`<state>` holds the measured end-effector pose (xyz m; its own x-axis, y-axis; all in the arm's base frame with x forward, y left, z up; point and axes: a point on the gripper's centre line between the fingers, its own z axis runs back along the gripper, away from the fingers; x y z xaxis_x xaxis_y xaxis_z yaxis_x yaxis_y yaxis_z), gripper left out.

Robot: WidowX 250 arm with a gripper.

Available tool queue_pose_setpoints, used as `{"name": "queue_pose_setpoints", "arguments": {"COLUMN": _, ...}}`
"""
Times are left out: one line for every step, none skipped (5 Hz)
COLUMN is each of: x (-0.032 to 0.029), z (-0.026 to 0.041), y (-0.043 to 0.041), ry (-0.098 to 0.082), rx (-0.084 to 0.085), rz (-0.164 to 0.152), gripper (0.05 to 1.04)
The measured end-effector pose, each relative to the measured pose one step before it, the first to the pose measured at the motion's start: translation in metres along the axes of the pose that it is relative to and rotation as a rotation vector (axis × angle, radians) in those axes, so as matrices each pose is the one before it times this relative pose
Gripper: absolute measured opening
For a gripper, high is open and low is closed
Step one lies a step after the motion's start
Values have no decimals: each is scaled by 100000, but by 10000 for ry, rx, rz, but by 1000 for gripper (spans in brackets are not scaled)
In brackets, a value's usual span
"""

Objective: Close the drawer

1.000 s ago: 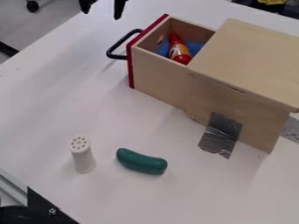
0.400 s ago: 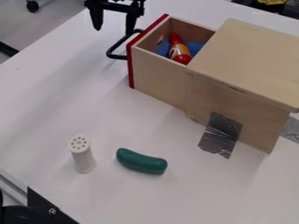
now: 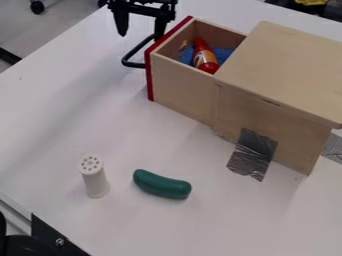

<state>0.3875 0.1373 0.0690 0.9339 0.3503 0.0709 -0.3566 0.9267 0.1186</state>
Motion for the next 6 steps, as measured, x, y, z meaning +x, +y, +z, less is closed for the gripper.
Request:
{"name": "queue_pose_setpoints", "arguments": {"x": -43, "z": -212, "y": -475, "ry": -73, "rx": 62, "rz": -157, "gripper": 999}}
{"name": "queue_pose_setpoints", "arguments": {"x": -535, "z": -642, "y": -122, "ry": 142, "rx": 41, "rz": -103, "gripper": 999}}
{"name": "queue_pose_setpoints", "arguments": {"x": -516, "z": 153, "y": -986, "ry": 21, "rx": -153, "rz": -225, "gripper": 999}}
{"name": "queue_pose_setpoints", "arguments": {"x": -665, "z": 801, "y": -1903, "ry": -99, "rx": -158, "rz": -599, "gripper": 999}}
{"name": "queue_pose_setpoints", "arguments": {"x": -310, "z": 1060, "y": -1009, "ry": -321, "rx": -136, "rz": -294, "gripper": 999}}
{"name": "queue_pose_setpoints", "arguments": {"x": -268, "z": 286, "y": -234, "ry": -46, "rx": -63, "rz": -50, "gripper": 999}}
